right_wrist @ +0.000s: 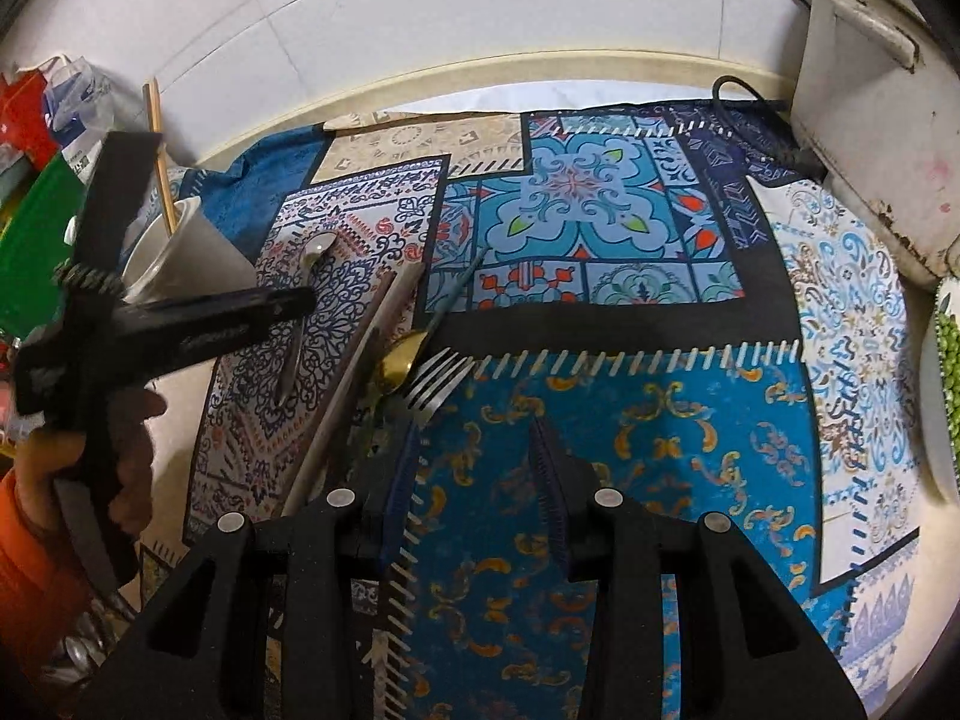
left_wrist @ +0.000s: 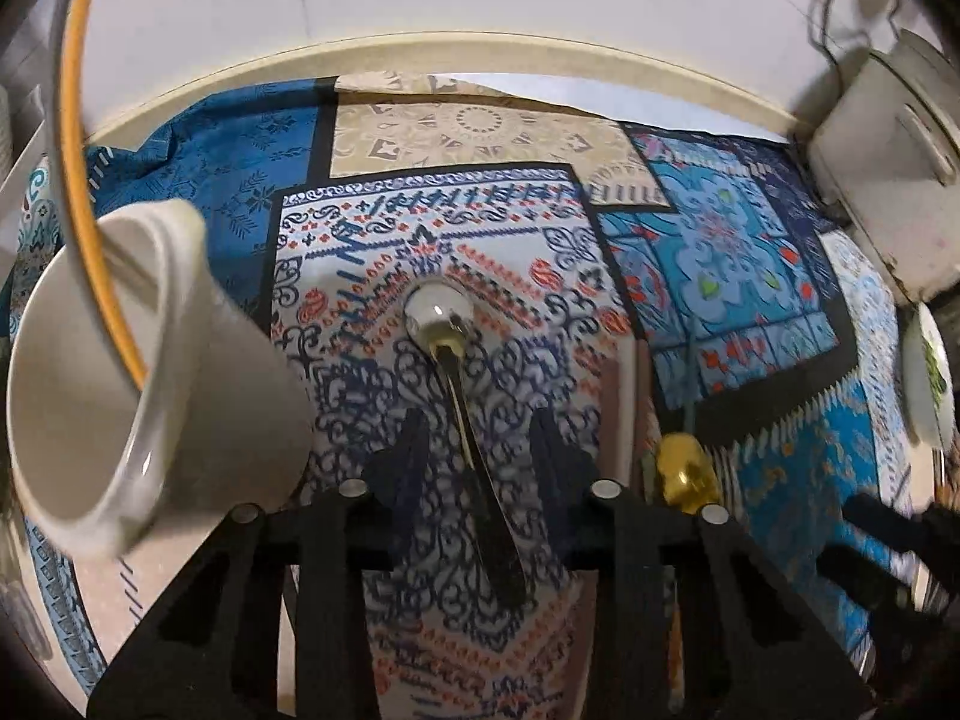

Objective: Organize utensils

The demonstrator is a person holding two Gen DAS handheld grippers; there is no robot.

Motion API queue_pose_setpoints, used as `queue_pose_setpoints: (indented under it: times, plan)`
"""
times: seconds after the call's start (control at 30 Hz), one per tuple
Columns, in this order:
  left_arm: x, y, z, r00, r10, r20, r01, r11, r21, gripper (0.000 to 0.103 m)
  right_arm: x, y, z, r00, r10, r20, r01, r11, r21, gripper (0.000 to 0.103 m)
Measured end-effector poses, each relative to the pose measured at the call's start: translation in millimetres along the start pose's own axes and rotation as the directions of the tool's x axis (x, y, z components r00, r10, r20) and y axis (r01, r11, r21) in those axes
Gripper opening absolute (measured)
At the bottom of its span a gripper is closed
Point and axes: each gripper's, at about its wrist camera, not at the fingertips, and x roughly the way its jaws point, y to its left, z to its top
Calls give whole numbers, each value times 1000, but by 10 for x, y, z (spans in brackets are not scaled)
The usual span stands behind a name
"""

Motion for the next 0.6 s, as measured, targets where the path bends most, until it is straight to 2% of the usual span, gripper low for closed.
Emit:
queue_pose_setpoints:
  times: [0.17,0.37,0.43,0.6]
  plan:
    - [140,19,98,999,32,-19,-32,999,-22,25,59,25,9,1000,25,-4,-25,1000,14,34]
    - [162,-41,168,998,60,6,-60,998,-16,23,142,90,29,998,60,-20,-60,998,9,34]
    - [170,-45,192,998,54,7,-54,998,-20,22,188,115,19,997,68,-34,-68,998,7,34]
    - [183,-38,225,1000,20,2,-20,1000,-16,12,295,130,-25,994,90,-66,-89,996,26,34]
